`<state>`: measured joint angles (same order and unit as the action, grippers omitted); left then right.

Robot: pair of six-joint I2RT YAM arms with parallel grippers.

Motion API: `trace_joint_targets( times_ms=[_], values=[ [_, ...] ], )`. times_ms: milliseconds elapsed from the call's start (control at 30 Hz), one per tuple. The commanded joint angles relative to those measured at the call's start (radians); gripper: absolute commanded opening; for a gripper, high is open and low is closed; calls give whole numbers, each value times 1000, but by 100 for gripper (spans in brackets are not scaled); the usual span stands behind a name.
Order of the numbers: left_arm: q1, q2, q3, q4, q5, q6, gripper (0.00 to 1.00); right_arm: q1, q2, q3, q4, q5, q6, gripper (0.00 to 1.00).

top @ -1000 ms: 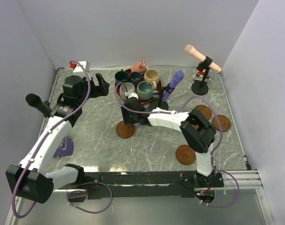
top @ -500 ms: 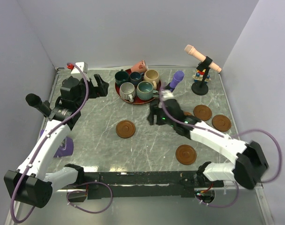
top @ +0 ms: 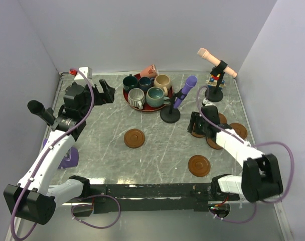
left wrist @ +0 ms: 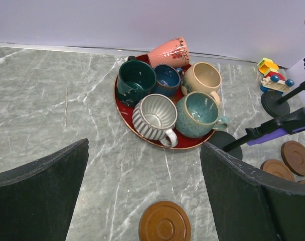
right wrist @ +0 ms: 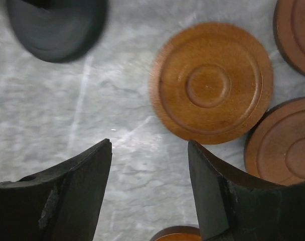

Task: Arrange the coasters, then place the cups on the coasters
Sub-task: Move the coaster to the center of the board.

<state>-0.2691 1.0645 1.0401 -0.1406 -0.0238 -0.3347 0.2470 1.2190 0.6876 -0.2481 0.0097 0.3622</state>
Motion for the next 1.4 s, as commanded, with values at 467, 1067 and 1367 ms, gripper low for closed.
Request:
trace_joint_targets(
  times_ms=[467,1067,1367],
  values=[
    [-2,-9,-3,56,50,0,97,-35,267,171,-16,-36,-80,69],
    [-2,-20,5,47,47,6,97,-77,451,293,-118,-51,-20,70],
    [-2,-17,5,47,50,2,97,-75,441,273,-146,-39,-28,64]
  ],
)
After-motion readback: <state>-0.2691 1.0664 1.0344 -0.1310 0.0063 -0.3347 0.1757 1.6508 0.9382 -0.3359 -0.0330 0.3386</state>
